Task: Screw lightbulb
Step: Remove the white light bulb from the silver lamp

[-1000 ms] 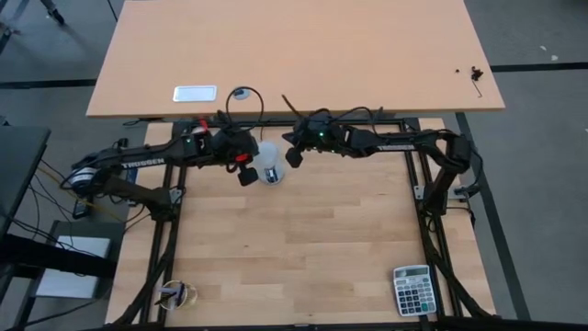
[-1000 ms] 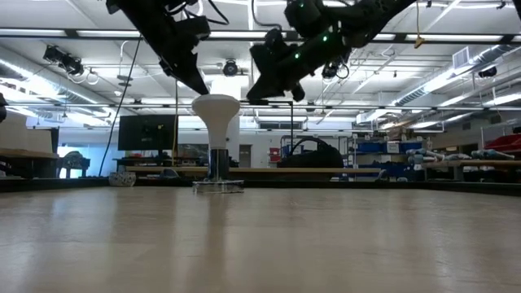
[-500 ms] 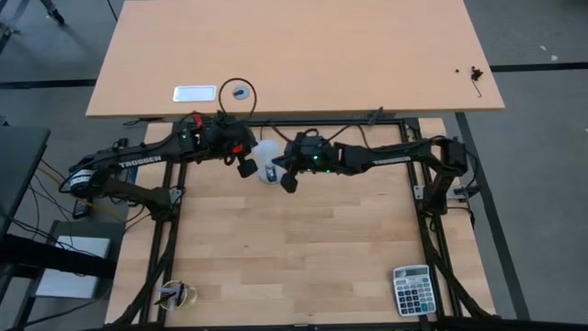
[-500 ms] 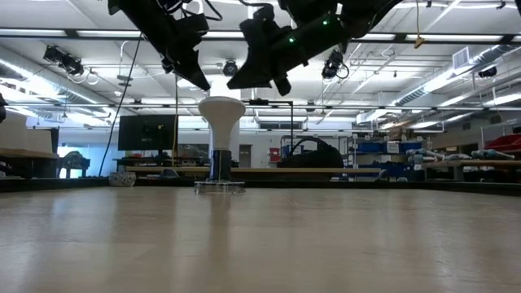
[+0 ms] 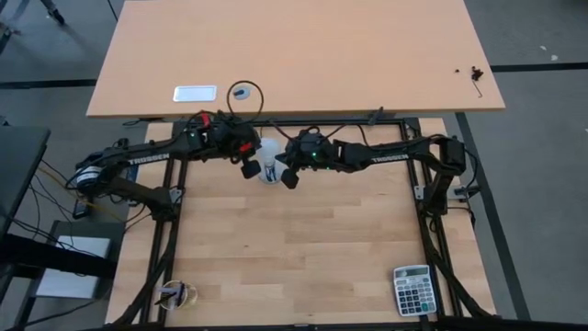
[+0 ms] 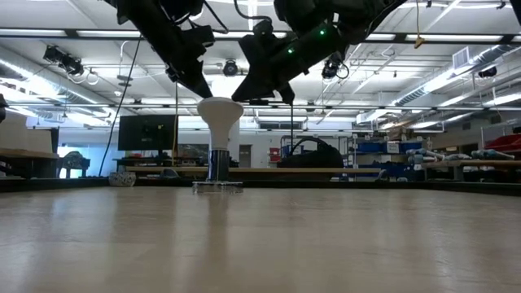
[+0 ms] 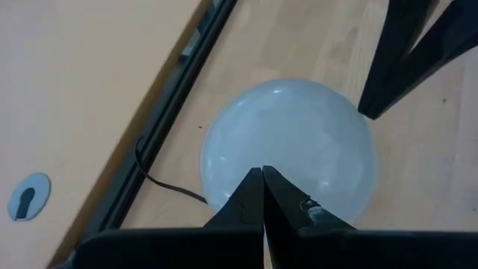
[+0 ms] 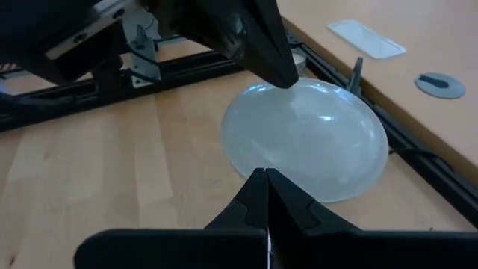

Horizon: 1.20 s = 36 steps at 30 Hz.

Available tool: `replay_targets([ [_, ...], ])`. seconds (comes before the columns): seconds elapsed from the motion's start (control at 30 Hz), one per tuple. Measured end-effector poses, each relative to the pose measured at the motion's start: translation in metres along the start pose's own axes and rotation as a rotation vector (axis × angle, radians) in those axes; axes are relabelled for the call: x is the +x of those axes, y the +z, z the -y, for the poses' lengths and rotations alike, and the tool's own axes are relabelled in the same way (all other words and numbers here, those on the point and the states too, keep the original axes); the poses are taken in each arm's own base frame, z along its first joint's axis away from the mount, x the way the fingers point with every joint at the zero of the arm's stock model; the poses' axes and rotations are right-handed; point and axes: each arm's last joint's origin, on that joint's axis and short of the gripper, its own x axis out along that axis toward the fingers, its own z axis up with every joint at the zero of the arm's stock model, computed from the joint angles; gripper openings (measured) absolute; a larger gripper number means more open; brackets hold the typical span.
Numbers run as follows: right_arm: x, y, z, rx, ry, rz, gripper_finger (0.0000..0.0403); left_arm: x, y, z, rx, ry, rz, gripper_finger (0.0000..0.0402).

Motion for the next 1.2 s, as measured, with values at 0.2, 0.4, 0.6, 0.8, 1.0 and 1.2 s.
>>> replay_targets([
  [0.2,0.001,0.002,0.014,0.014,-0.047,0.004,0.0007,-0.001,-0.001,0.004,0.003,-0.013,-0.014,0.0],
  [0.4,0.003,0.001,0.036,0.031,-0.108,-0.015,0.0007,-0.002,0.001,0.016,0.023,-0.073,0.006,0.0],
  [0.6,0.002,0.002,0.053,0.033,-0.146,-0.026,0.0007,-0.006,0.004,0.023,0.037,-0.082,0.039,0.0],
  [0.8,-0.01,0.01,0.05,0.019,-0.137,-0.027,0.0007,-0.015,0.009,0.015,0.025,-0.044,0.078,0.0],
  [1.0,-0.019,0.016,0.023,0.004,-0.022,0.004,0.0007,-0.016,0.012,-0.001,-0.01,0.004,0.086,0.0],
  [1.2,-0.013,0.005,-0.004,-0.023,0.068,-0.03,0.0007,-0.012,0.009,-0.014,-0.042,0.026,0.066,0.0],
])
